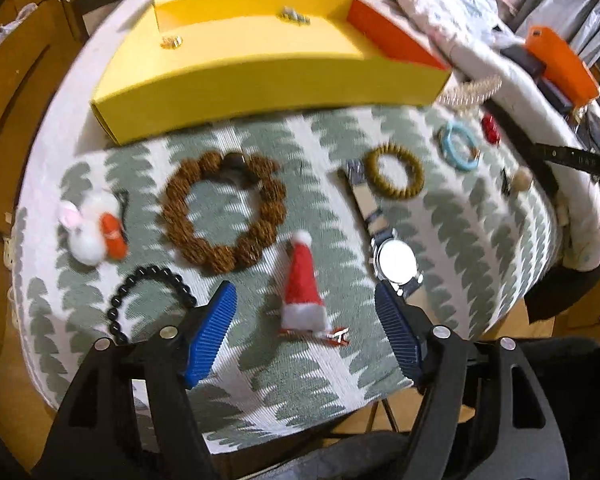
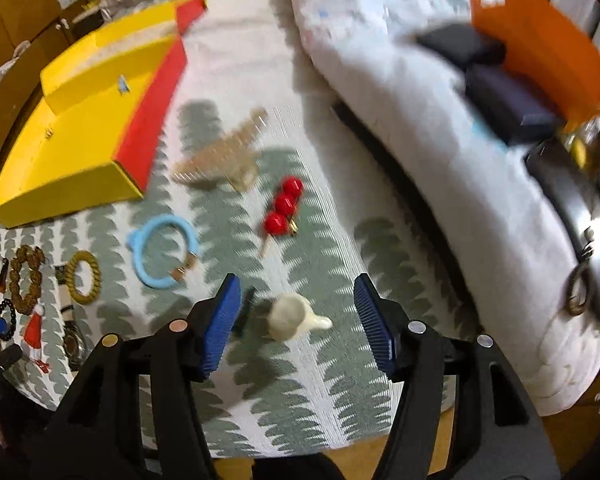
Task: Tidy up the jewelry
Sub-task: 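Lower Santa-hat clip and white shell clip onto the bedspread and open both tools, then move left tool into box toward gold leaf brooch while right approaches blue figure clip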
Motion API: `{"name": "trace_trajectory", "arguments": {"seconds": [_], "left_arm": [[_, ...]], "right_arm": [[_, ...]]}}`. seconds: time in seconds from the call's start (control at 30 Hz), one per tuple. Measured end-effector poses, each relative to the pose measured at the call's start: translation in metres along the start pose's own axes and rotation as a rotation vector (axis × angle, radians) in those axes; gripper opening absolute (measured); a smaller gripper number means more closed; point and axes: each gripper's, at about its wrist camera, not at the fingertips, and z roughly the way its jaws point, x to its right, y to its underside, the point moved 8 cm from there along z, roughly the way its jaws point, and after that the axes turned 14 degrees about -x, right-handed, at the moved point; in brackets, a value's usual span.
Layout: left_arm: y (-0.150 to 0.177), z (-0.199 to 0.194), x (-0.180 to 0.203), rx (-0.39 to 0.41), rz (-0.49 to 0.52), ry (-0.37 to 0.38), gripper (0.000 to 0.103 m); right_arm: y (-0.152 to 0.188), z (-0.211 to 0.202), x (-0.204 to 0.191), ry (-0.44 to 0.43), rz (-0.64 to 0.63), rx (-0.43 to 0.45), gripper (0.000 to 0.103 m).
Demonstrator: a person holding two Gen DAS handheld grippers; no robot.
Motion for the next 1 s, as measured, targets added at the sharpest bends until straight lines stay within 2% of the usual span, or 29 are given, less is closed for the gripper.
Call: {"name": "trace_trajectory", "arguments": {"seconds": [0.07,0.23,0.37,0.6,0.83,1.0], "left_arm": [[-0.003,-0.012,0.002,0.048,0.004,-0.017,0.071],[-0.009,-0.035,0.0,0.154,-0.012,-0.056,0.074],[-0.018,-0.044,-0.005,0.199,-0.031,-0.074,0.074],[-0.04,-0.049,-0.017,0.243,-0.069,-0.095,0.074],[-0.065,-0.061,-0.025,0.278,-0.073,-0.128,0.074],[-0.085,-0.061,-0.026,0.266,-0.063,-0.133,0.074]], "right_arm": [[0.0,-0.022,-0.014,0.017,-0.023,0.086,0.062],[0.003,-0.074,-0.059,0.012,-0.047,0.318,0.073],[0.009,-0.103,-0.092,0.042,-0.067,0.441,0.079],[0.011,-0.125,-0.122,0.076,-0.094,0.529,0.079],[0.004,-0.125,-0.133,0.062,-0.105,0.542,0.079],[-0.007,-0.119,-0.139,0.04,-0.099,0.539,0.079]]}}
